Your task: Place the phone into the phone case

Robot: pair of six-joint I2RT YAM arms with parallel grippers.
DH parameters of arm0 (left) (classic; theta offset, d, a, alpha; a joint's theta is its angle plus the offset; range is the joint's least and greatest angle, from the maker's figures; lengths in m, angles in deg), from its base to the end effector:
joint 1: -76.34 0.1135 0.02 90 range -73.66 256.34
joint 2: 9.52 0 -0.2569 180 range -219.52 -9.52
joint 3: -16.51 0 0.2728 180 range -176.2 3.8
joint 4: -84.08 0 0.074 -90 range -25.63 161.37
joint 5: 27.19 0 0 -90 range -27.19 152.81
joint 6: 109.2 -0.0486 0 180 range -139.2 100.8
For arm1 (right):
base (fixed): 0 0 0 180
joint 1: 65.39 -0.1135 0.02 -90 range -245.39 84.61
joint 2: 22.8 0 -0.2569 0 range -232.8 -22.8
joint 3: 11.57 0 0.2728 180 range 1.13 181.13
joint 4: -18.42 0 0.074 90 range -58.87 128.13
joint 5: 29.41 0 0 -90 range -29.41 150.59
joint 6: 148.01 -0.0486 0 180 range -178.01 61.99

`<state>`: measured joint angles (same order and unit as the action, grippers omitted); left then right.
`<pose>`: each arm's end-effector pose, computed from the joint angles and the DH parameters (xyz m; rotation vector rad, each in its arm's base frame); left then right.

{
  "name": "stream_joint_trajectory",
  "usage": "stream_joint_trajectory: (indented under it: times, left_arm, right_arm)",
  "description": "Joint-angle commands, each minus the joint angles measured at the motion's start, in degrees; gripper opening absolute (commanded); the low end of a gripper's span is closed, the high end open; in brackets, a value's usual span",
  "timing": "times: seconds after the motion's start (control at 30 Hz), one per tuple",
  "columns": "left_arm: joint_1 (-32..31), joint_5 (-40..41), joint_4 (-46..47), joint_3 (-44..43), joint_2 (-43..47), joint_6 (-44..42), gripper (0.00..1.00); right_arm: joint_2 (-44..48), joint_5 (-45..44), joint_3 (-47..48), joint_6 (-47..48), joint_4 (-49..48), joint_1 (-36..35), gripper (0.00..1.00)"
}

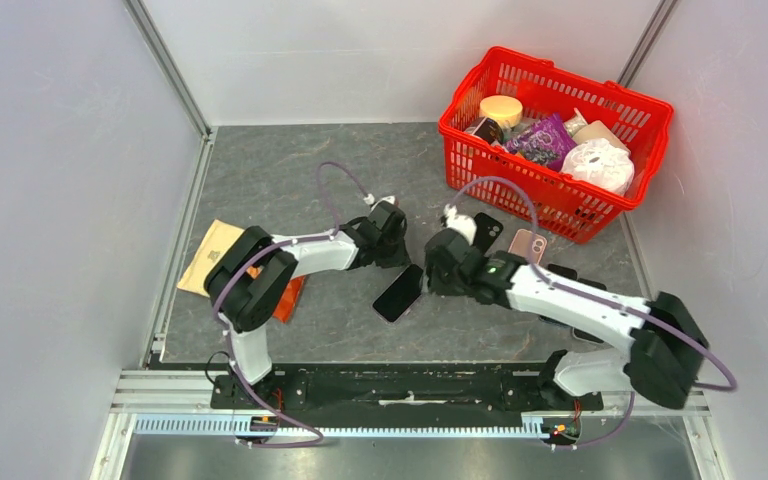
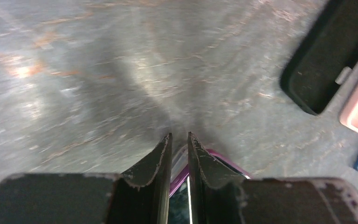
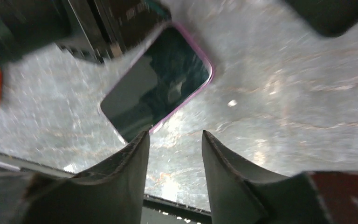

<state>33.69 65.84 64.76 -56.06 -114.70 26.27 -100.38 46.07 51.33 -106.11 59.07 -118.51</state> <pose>0.2905 -0.2641 0.1180 -0.0867 2.5693 -0.5679 0.1883 0.2307 0.1957 -0.0103 2.5399 0.4071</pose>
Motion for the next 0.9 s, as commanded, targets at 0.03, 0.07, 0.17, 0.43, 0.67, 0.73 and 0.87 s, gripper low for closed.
stream_joint_trajectory:
  times: [0.03,0.07,0.17,0.43,0.67,0.73,0.87]
  left_arm:
    - [-2.3,-13.2,1.8,-2.9,-4.2,-6.0,0.25]
    - [-2.5,-13.9,2.1,-2.9,-4.1,-6.2,0.25]
    - [-2.5,-13.7,2.9,-2.2,-1.4,-6.1,0.31]
    - [-1.5,0.2,-8.4,-4.3,9.5,-4.9,0.49]
    - [-1.6,0.2,-9.5,7.4,20.7,-2.2,0.5]
    - [-1.9,-2.1,-9.5,10.7,23.2,-1.8,0.5]
    - [-3.6,-4.2,-9.1,16.4,27.9,-0.2,0.5]
  right_arm:
    - [6.4,-4.1,0.0,5.3,4.0,7.2,0.58]
    - [6.5,-3.5,-0.4,6.0,3.7,8.1,0.6]
    - [7.2,-1.3,-2.8,7.2,0.7,9.4,0.67]
    - [6.6,7.0,-8.1,8.7,-9.0,10.1,0.75]
    - [0.6,8.9,-7.9,10.2,-14.0,10.1,0.75]
    - [-1.0,9.0,-7.5,10.8,-15.0,10.1,0.74]
    - [-4.2,9.5,-6.7,11.9,-16.6,10.1,0.74]
